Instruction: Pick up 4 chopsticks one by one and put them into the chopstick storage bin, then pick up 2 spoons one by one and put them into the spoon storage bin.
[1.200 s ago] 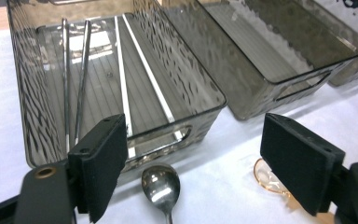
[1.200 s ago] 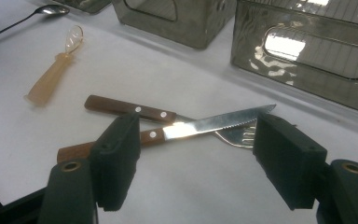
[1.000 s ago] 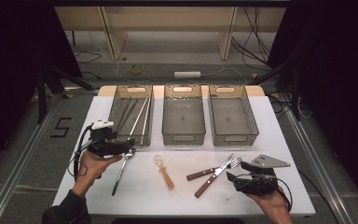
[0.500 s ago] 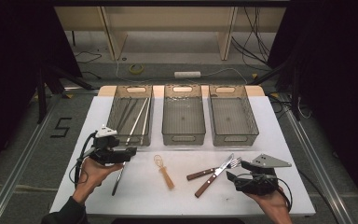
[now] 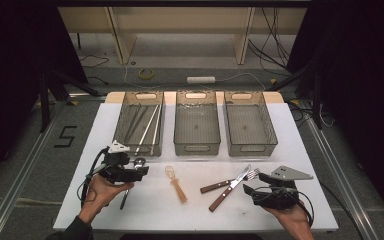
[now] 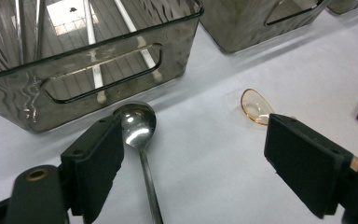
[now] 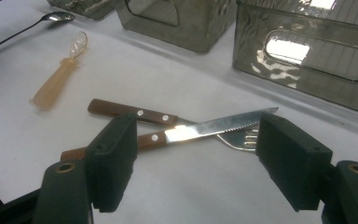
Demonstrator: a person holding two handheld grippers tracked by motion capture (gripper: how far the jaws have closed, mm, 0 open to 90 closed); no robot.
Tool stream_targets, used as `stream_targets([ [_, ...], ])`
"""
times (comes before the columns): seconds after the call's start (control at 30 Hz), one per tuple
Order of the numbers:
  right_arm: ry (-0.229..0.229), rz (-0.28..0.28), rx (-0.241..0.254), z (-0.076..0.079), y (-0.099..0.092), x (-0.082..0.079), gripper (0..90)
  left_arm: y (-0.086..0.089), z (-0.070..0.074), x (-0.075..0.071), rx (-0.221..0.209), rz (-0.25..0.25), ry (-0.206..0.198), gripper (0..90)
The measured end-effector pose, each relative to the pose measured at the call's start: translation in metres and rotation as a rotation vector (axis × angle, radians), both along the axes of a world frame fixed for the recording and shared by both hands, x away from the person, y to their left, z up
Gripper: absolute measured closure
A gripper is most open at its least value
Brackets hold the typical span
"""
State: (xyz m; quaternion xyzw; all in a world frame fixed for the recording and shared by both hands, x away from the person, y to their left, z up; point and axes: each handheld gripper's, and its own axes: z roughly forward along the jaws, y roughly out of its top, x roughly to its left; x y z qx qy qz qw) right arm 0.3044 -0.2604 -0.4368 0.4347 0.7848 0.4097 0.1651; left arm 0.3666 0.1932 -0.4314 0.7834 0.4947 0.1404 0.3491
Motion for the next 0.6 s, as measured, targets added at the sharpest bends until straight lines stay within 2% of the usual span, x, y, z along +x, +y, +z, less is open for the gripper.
stream_targets([
  [0.23, 0.002, -0.011, 0.006, 0.000, -0.004, -0.002, 30.6, -0.002, -0.010, 0.004, 0.066, 0.020, 0.077, 19.3],
  [0.33, 0.000, -0.013, 0.003, 0.000, -0.005, -0.004, 30.6, -0.001, -0.012, 0.004, 0.096, 0.029, 0.094, 19.6],
  [0.6, -0.003, -0.007, -0.005, 0.001, -0.001, -0.004, 30.6, 0.004, -0.021, 0.002, 0.143, 0.028, 0.174, 21.6],
])
